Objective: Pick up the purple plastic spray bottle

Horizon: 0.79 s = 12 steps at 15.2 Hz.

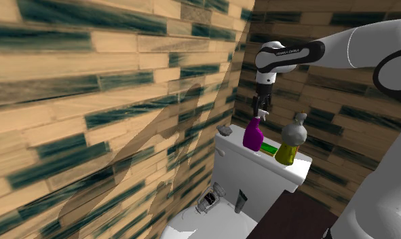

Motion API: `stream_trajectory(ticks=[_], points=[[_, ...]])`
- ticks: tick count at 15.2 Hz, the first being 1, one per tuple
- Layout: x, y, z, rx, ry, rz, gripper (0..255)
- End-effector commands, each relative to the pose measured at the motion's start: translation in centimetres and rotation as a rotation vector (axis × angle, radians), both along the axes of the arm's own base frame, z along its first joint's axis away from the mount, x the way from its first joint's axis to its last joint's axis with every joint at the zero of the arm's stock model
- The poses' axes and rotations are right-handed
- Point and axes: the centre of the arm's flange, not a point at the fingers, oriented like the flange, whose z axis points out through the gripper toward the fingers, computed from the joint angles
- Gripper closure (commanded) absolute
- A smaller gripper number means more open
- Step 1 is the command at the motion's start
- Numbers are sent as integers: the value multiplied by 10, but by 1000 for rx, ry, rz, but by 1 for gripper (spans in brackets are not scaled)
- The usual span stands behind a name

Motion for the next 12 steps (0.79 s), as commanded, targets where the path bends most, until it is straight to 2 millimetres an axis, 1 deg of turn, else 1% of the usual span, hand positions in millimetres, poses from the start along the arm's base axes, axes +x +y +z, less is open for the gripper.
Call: stream_trajectory(ticks=[1,10,12], points=[[0,0,-3,0,0,0,255],[0,-1,-2,0,0,0,255],[0,-1,8,0,0,0,255]])
